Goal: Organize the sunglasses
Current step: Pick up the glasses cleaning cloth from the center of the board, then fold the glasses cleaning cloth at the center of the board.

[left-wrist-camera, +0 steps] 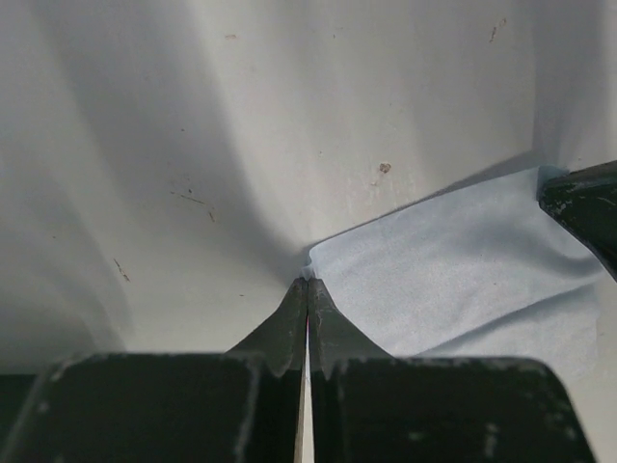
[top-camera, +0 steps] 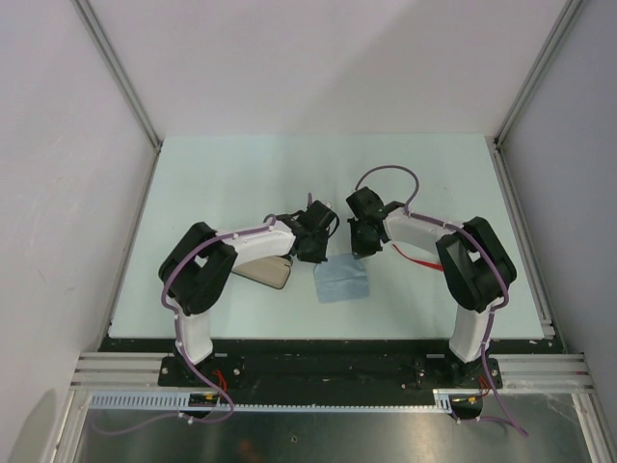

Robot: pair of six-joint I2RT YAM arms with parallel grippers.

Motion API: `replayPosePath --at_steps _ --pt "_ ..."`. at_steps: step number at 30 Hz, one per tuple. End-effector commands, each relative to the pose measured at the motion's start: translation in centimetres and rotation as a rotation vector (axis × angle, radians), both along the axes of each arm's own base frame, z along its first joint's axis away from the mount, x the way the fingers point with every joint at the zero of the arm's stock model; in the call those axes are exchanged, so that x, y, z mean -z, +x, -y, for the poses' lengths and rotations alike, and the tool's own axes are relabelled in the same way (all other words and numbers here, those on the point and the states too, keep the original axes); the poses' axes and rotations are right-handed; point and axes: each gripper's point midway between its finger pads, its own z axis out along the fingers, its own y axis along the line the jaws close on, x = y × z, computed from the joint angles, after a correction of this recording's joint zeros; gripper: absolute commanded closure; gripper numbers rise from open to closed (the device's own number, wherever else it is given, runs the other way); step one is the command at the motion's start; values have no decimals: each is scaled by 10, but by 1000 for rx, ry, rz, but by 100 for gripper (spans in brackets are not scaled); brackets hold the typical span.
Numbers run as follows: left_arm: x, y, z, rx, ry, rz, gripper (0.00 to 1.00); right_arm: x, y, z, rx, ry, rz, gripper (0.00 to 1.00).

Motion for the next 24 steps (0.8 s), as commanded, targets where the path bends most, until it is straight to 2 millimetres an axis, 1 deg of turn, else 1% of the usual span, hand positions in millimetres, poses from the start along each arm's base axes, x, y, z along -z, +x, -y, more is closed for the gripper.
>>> replayPosePath --at_steps 1,5,10,19,20,24 --pt "-28 -7 6 51 -43 31 100 -27 -1 2 -14 -11 60 97" --pt "-31 -16 8 69 -60 22 100 -37 -4 3 -20 -4 68 97" --pt "-40 -19 10 80 -83 31 100 -41 -12 2 -42 -5 58 97" --pt "-47 -31 16 136 -114 27 100 -44 -30 3 -75 -4 33 96" --pt "-46 -36 18 154 -127 11 100 -44 -32 3 -81 -1 28 96" --pt "-46 -42 19 177 -137 2 100 -46 -36 6 -92 -6 29 95"
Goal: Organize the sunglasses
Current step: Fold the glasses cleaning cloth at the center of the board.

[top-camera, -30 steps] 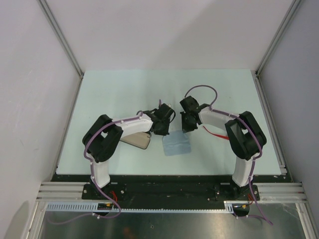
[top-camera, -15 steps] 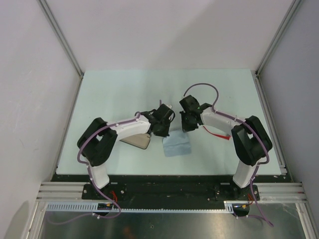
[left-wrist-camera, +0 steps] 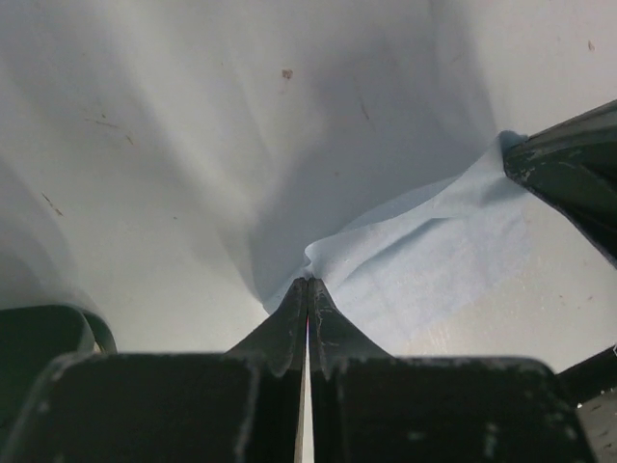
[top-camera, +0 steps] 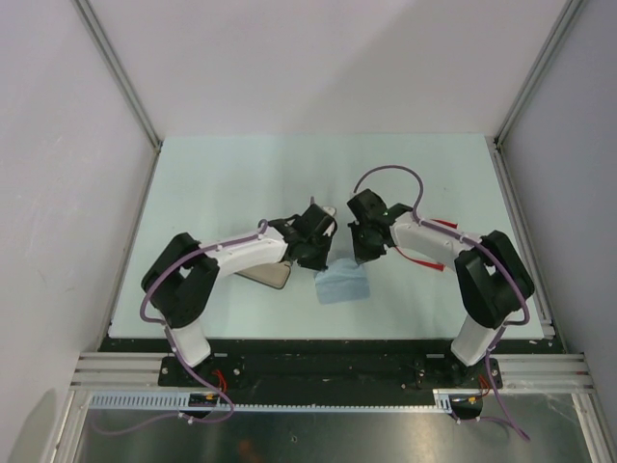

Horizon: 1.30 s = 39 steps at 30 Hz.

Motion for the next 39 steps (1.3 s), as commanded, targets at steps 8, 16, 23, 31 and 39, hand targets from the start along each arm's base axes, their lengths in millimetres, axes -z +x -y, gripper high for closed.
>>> replayPosePath --at_steps 8,16,23,31,39 --pt "-21 -19 10 100 -67 24 100 -14 -20 5 -56 24 -10 93" --pt "-20 -30 15 122 -83 2 100 -14 -29 7 -86 25 -31 91" --pt "-16 -40 12 139 -83 -18 100 -13 -36 6 -109 28 -53 83" --pt "-15 -48 13 167 -91 -36 100 -10 -42 6 -133 18 -77 80" --pt "-11 -57 16 200 -95 -59 100 -7 -47 9 -145 1 -94 93"
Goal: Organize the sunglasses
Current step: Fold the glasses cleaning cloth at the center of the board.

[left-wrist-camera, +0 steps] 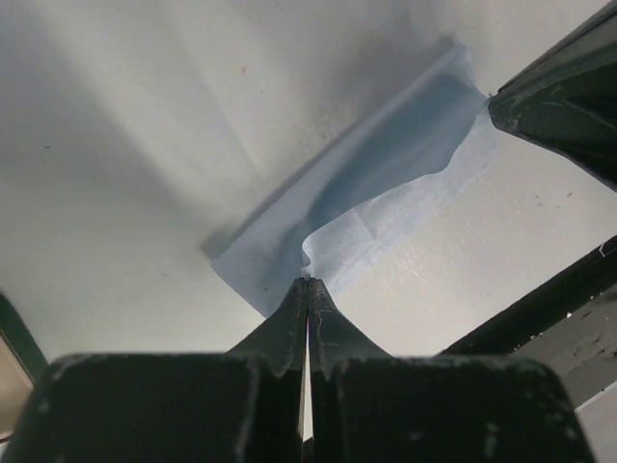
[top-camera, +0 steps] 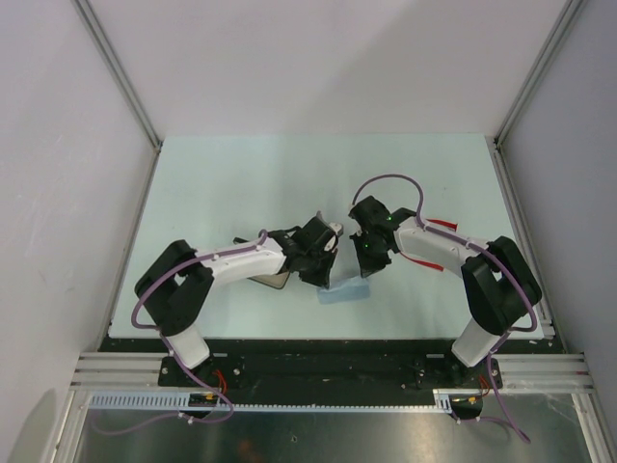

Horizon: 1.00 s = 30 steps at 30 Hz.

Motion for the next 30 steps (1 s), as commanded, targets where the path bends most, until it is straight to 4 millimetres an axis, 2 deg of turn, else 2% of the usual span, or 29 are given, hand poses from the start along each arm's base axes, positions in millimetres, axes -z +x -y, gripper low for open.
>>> replayPosePath --at_steps 1,9,16,18,19,20,21,22,23,28,30 --pt "-15 -7 9 51 -55 17 100 -7 -4 1 -19 3 4 94" --pt "-8 -13 5 46 -36 6 100 -13 -6 -3 -16 29 6 91" --pt "-8 -9 3 19 -28 19 100 -12 -11 -4 -25 30 -13 90" --pt "-6 -10 4 18 -26 12 100 -12 -12 -3 -23 27 -17 83" --pt "-6 -10 4 18 -25 11 98 -13 -11 -2 -18 24 -13 77" --pt "-5 -9 4 16 -24 11 89 -14 -11 -2 -16 25 -10 70" --pt "-7 -9 3 11 -24 16 86 -15 -11 -1 -13 27 -8 66" --pt "-7 -8 3 10 -24 18 84 -18 -10 -1 -4 34 1 58" --pt "-8 -8 3 9 -26 21 76 -21 -9 -1 0 40 8 57" --pt "-21 -5 5 3 -53 48 67 -38 -5 -1 30 87 42 54" --pt "-25 -4 5 -1 -59 57 64 -39 -3 0 41 96 40 54"
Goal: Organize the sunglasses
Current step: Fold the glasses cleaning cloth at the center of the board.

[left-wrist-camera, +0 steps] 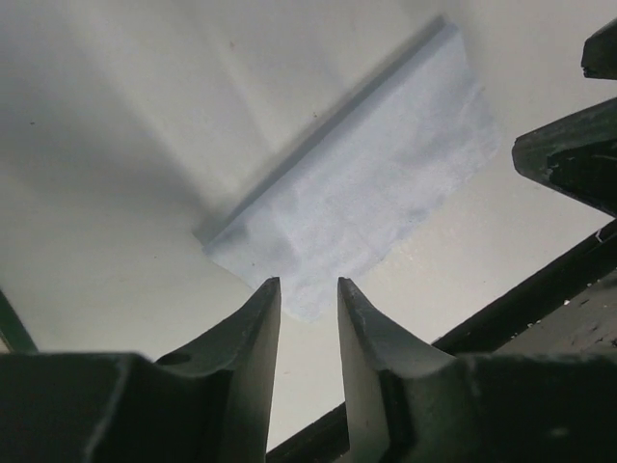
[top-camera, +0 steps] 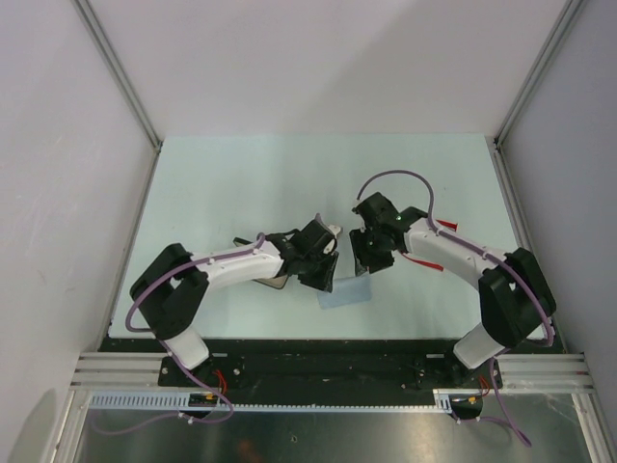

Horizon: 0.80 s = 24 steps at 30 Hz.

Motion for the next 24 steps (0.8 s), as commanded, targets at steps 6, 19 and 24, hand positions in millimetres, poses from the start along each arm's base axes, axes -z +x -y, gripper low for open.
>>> replayPosePath --at_steps 6,19,24 --pt "-24 11 7 -26 -44 74 59 -4 4 -8 41 61 -17 57" --pt "0 19 -3 -71 41 75 66 30 7 -7 92 4 -85 65" --pt "8 23 -3 -76 59 69 65 39 10 -6 93 -12 -90 65"
